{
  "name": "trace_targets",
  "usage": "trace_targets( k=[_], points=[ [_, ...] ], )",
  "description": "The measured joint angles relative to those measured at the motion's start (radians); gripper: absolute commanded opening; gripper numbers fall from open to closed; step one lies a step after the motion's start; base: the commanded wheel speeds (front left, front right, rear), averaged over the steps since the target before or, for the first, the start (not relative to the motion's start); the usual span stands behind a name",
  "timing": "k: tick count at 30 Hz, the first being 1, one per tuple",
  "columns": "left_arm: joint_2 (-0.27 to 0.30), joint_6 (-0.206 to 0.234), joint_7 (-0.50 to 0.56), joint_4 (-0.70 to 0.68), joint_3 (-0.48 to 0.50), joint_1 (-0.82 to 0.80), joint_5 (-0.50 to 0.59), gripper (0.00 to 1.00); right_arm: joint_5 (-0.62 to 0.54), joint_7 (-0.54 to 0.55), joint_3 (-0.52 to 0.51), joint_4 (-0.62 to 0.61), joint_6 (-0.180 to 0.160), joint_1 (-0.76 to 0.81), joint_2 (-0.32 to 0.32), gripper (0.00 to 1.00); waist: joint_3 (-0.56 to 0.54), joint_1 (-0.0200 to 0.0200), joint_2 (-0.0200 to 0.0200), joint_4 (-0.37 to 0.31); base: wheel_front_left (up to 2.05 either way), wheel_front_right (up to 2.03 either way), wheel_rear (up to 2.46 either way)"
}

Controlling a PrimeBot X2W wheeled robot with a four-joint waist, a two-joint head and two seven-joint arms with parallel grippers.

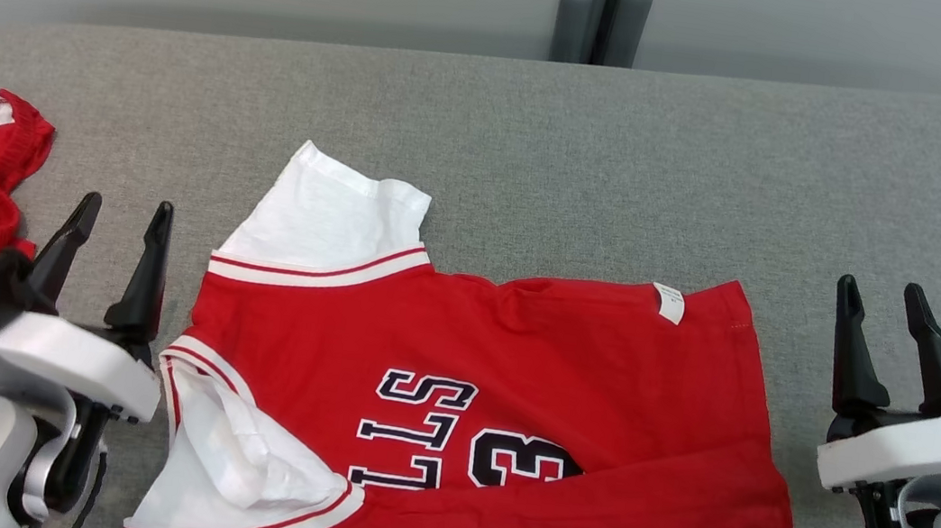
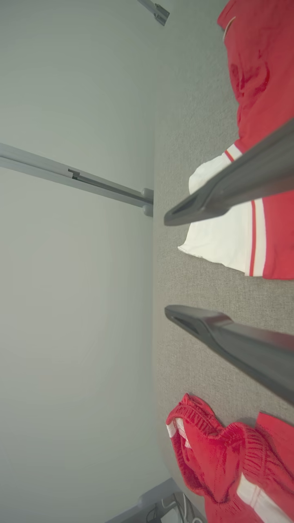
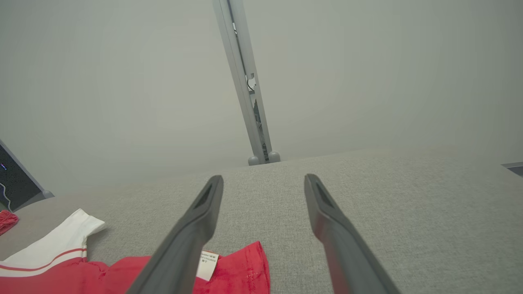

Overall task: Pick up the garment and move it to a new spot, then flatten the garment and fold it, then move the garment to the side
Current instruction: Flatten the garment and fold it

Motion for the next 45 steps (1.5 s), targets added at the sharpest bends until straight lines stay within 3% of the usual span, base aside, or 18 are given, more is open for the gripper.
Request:
trace_targets(
  k=[13, 25, 35, 45],
  points=[
    [0.022, -0.127, 0.171, 0.18, -0.07, -0.287, 0.012, 1.0, 0.037, 0.115, 0.123, 0.262, 0.0, -0.215, -0.007, 1.0, 0.115, 0.0, 0.0, -0.024, 0.0, 0.0, 0.0],
    [0.065, -0.247, 0.57, 0.318, -0.136, -0.536, -0.092, 1.0, 0.148, 0.345, 0.228, 0.408, 0.0, -0.405, 0.025, 1.0, 0.203, 0.0, 0.0, -0.061, 0.0, 0.0, 0.0],
    [0.086, -0.271, 0.738, 0.376, -0.24, -0.653, -0.149, 1.0, 0.198, 0.441, 0.287, 0.414, 0.0, -0.469, 0.034, 1.0, 0.244, 0.0, 0.0, -0.088, 0.0, 0.0, 0.0],
    [0.093, -0.271, 0.751, 0.429, -0.312, -0.718, -0.239, 1.0, 0.223, 0.469, 0.32, 0.356, 0.0, -0.47, 0.044, 1.0, 0.279, 0.0, 0.0, -0.129, 0.0, 0.0, 0.0]
  ],
)
